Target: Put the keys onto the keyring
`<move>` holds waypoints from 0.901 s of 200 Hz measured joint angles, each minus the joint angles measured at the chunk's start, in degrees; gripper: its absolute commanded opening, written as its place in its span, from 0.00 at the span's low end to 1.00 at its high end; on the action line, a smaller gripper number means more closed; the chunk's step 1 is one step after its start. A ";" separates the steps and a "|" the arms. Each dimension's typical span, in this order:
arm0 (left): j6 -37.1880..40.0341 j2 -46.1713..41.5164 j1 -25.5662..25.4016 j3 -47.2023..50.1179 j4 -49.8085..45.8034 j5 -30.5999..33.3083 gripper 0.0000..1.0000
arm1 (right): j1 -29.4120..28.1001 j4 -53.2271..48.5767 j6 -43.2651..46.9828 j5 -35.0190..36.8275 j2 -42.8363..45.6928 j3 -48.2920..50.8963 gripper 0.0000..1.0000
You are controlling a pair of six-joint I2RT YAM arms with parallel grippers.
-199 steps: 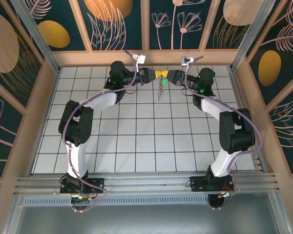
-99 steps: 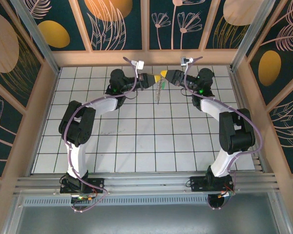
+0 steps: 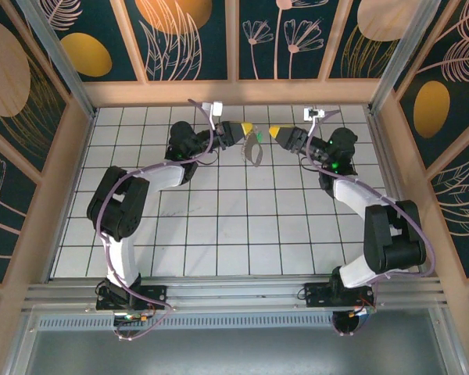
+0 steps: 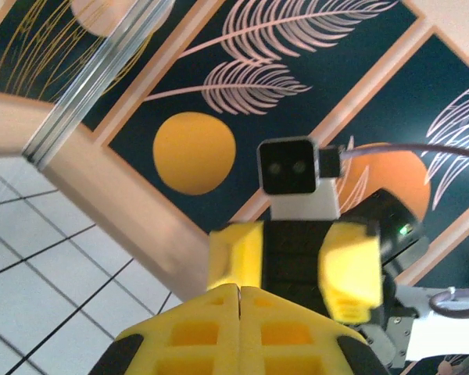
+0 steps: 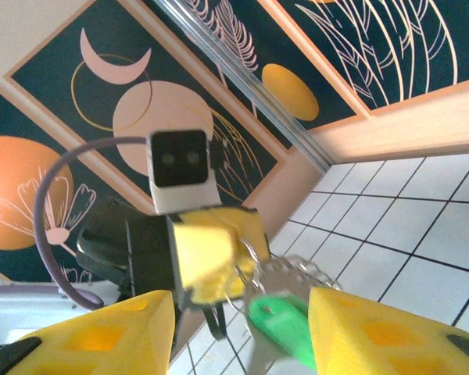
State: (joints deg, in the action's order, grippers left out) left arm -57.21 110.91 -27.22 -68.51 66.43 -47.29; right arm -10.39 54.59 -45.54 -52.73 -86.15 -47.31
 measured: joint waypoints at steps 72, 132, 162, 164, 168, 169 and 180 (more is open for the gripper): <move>-1.46 -0.42 -1.20 -0.07 1.68 -0.44 0.00 | -0.46 0.07 3.96 -2.54 0.22 2.03 0.51; -1.40 -0.42 -2.49 -1.05 0.85 -1.11 0.00 | -1.40 0.46 4.76 -3.45 -1.79 1.49 0.50; -1.40 -0.42 -2.47 -1.05 0.50 -1.31 0.00 | -1.62 0.83 4.76 -4.20 -1.81 1.49 0.46; -1.40 -0.42 -2.47 -1.05 0.48 -1.31 0.00 | -1.62 0.92 4.76 -4.24 -1.81 1.49 0.45; -1.40 -0.42 -2.47 -1.05 0.42 -1.31 0.00 | -1.68 0.94 4.74 -4.35 -1.81 1.49 0.44; -1.40 -0.42 -2.47 -1.05 0.39 -1.33 0.00 | -1.68 0.94 4.74 -4.37 -1.81 1.49 0.44; -1.40 -0.42 -2.47 -1.07 0.35 -1.31 0.00 | -1.73 1.40 4.72 -4.44 -1.81 1.49 0.41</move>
State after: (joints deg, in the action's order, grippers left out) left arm -58.61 110.50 -29.69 -69.58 66.78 -48.60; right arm -12.12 55.99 -40.82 -57.17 -87.96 -45.82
